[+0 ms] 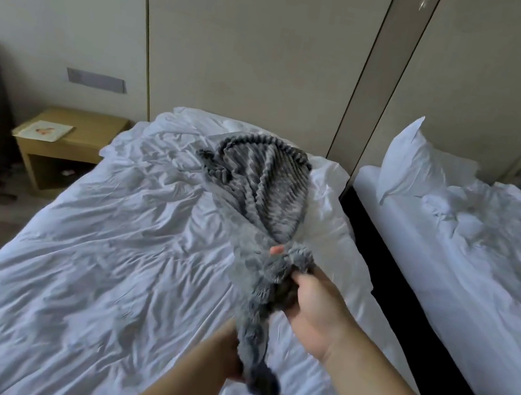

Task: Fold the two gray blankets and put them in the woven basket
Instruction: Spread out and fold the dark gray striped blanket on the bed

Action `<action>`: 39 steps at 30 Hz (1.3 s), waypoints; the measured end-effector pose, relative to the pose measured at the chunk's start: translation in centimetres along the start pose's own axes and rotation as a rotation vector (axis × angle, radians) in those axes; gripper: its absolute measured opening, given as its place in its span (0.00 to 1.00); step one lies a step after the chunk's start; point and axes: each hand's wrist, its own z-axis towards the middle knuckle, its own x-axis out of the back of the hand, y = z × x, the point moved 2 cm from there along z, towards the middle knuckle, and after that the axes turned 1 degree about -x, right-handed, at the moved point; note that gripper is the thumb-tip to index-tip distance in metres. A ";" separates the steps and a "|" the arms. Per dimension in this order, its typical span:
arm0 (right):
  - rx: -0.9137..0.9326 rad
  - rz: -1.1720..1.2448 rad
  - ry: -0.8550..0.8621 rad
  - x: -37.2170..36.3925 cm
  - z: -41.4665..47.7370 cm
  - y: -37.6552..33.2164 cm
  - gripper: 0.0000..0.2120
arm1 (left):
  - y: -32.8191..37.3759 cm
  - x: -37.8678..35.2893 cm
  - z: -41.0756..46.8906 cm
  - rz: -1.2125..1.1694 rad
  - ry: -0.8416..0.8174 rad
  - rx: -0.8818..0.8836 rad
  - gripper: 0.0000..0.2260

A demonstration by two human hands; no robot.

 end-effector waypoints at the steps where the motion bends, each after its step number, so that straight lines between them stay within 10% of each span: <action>1: 0.037 0.013 -0.019 0.0 0.3 -1.1 0.22 | 0.3 -0.5 -0.1 -0.074 -0.054 -0.025 0.12; 4: 0.196 0.110 0.123 2.8 1.1 -3.6 0.15 | 2.3 -0.9 0.2 -0.204 -0.054 -0.071 0.14; 6: 0.293 -0.101 0.521 7.3 1.1 -3.6 0.14 | 4.1 -1.0 -0.2 -0.247 -0.006 -0.154 0.13; 9: 0.030 -0.408 0.927 12.1 0.6 -0.4 0.14 | 5.4 -0.8 -0.7 -0.288 0.067 -0.315 0.11; 14: -0.622 0.151 0.228 6.3 1.0 5.9 0.39 | 3.7 -2.4 -1.0 0.042 0.123 -0.272 0.08; 20: -0.252 0.331 0.490 5.7 3.2 5.0 0.15 | 3.7 -0.5 -0.8 0.085 0.216 -0.315 0.08; 31: 0.173 -0.086 0.075 4.5 -0.9 -0.2 0.10 | 7.2 -0.2 -0.9 -0.308 -0.363 -0.088 0.35; 35: 0.198 -0.211 -0.136 3.7 -2.6 -2.0 0.17 | 9.1 -0.4 -0.2 -0.165 -0.185 -0.172 0.20; 39: 0.185 -0.020 0.034 4.7 -2.1 -2.6 0.17 | 10.3 0.0 0.0 -0.095 -0.128 -0.203 0.14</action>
